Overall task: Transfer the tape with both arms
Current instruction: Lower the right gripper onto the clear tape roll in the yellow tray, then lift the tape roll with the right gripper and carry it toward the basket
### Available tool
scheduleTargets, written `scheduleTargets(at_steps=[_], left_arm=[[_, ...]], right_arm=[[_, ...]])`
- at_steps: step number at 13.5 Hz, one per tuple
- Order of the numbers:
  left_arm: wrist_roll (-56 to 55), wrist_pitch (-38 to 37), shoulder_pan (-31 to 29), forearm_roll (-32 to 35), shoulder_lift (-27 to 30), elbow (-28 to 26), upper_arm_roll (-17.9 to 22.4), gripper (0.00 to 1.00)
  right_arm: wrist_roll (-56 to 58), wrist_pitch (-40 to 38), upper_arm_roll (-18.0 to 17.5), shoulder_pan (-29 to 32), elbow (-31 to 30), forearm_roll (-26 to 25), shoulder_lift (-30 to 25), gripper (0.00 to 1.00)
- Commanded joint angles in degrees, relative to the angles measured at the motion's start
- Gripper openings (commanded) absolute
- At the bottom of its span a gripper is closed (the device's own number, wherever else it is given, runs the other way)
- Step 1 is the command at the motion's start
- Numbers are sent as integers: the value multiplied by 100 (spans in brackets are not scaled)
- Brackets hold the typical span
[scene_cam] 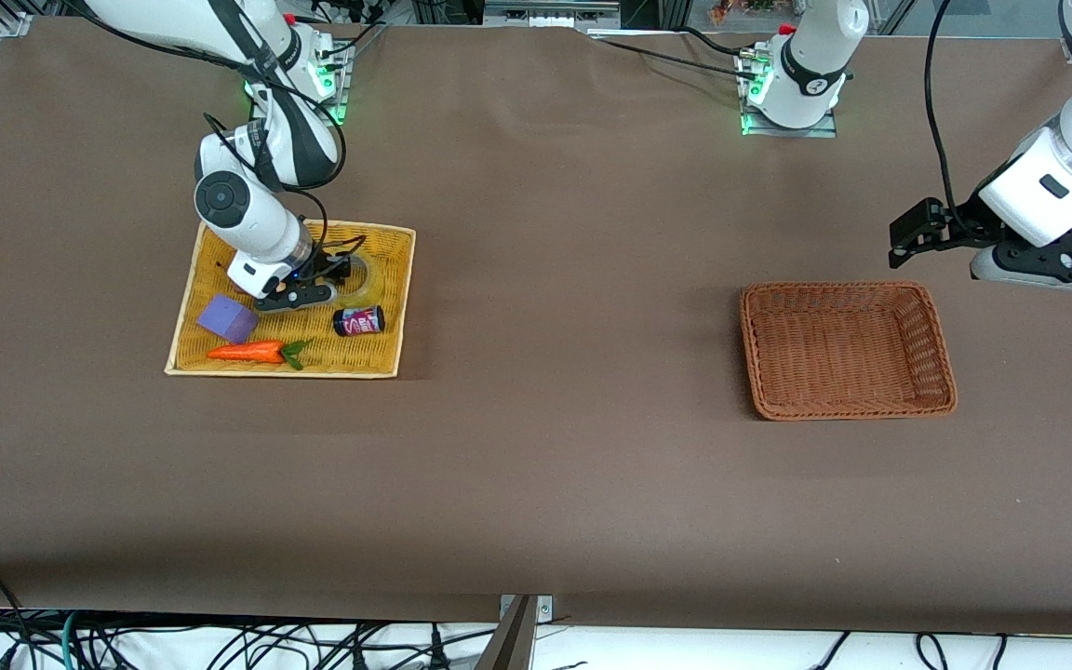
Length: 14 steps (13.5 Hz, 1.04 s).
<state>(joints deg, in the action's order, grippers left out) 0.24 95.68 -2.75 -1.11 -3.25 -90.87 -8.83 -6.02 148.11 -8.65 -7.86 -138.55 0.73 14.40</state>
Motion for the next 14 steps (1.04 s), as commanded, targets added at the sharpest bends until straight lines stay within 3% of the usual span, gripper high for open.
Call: scheduleTargets(at_steps=[1, 3, 8, 11, 14], left_arm=[[11, -111, 3, 111, -35, 175, 4, 100], [-6, -120, 12, 120, -27, 175, -5, 100], [20, -120, -6, 129, -53, 175, -5, 100], [20, -155, -58, 129, -53, 166, 12, 100], [29, -225, -59, 120, -44, 122, 21, 100]], right_arm=[[-22, -27, -5, 12, 21, -81, -113, 0], [-31, -534, -13, 12, 388, -81, -166, 0], [-223, -2977, -57, -250, 2443, -81, -157, 0], [-1195, -3253, -57, -986, 2965, -73, 27, 0], [-2768, -3218, -57, -2040, 3693, -2, 597, 0]])
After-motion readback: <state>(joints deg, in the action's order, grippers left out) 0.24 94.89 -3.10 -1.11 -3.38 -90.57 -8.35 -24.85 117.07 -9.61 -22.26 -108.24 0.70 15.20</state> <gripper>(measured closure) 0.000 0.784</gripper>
